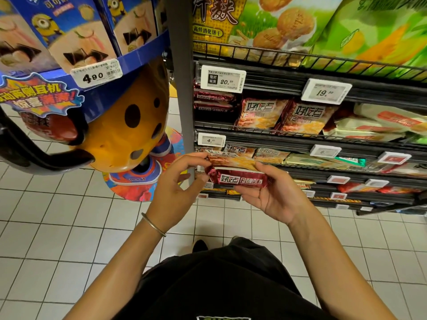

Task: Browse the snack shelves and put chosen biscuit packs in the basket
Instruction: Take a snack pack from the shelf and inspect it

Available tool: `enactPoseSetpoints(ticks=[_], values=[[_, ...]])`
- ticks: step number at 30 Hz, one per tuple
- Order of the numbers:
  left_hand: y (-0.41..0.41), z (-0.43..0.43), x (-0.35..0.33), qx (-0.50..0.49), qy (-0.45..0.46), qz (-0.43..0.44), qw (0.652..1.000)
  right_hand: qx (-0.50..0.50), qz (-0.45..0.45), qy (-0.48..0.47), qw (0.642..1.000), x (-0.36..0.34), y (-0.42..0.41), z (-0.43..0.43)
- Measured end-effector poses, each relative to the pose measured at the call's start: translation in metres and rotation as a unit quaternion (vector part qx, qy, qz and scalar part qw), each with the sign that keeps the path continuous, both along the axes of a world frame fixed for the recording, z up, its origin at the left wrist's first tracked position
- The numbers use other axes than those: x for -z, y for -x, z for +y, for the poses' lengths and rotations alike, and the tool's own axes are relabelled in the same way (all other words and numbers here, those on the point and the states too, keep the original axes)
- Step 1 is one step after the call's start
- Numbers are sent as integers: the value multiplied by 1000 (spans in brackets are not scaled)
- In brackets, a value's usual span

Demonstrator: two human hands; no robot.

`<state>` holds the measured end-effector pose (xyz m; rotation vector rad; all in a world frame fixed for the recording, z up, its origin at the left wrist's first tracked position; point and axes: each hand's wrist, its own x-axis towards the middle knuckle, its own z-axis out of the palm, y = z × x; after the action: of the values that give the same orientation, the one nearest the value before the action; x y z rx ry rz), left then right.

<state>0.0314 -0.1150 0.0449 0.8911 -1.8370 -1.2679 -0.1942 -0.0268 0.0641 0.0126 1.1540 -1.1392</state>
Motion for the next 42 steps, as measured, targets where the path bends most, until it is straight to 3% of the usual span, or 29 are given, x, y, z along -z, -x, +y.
enactPoseSetpoints(ticks=[10,14,19,25,34,42], values=[[-2,-7,10,-39,6,-34,999,81,-34,25,996,-3,-3,0],[-1,1,4,-13,36,-25,999,52,45,15,998,-6,-1,-3],[5,-1,6,-22,163,-85,983,27,60,12,998,-8,-10,-5],[6,1,13,-92,135,-109,981,31,44,4,999,-7,-12,-5],[7,1,12,-143,259,-217,930,42,32,12,999,-8,-9,-5],[12,-2,14,-205,235,-258,914,48,13,48,998,-2,-18,-8]])
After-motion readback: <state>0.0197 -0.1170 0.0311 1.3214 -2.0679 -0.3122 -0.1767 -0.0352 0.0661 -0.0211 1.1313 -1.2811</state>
